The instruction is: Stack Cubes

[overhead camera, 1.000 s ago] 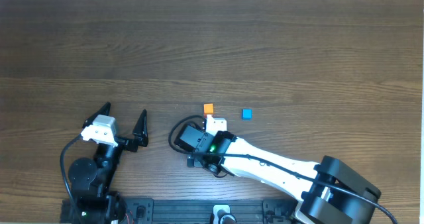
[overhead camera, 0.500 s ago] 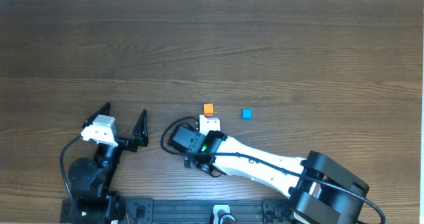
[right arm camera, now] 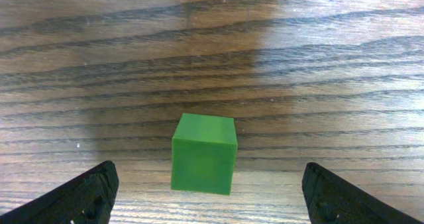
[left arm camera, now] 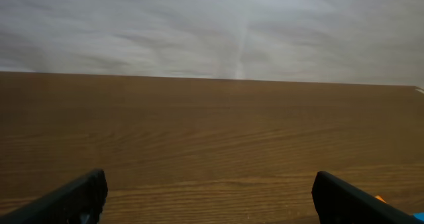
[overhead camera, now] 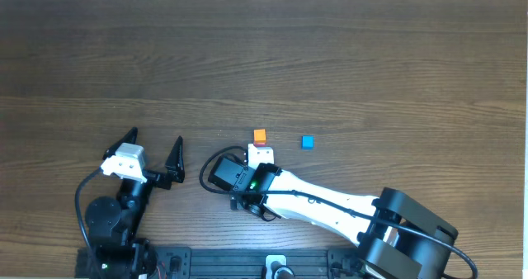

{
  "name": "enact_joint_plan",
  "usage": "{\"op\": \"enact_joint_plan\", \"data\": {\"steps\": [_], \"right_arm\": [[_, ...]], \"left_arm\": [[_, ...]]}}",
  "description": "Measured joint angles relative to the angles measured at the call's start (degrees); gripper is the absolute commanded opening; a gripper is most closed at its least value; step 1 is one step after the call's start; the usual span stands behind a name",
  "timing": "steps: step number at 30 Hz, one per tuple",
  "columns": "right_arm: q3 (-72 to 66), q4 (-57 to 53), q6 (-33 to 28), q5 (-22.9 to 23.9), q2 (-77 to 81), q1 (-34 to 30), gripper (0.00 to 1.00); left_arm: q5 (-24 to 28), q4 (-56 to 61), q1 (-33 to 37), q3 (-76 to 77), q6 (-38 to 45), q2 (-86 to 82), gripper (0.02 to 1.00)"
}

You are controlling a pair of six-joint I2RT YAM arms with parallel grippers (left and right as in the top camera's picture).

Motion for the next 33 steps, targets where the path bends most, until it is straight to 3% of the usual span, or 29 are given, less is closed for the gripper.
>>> {"op": "enact_joint_plan", "data": {"steps": [16,24,33], "right_arm": [[0.0,0.1,0.5,1.1,0.7,0.0,0.776],[0.0,1.0,0.7,1.2,1.6,0.0,0.634],[0.0,1.0,0.8,1.3,1.6,0.0,0.540]], "left_arm": [[0.0,0.0,0.0,0.0,0.0,0.0,0.998],[0.0,0.0,0.0,0.0,0.0,0.0,1.000],[0.0,0.0,0.0,0.0,0.0,0.0,0.998]]}}
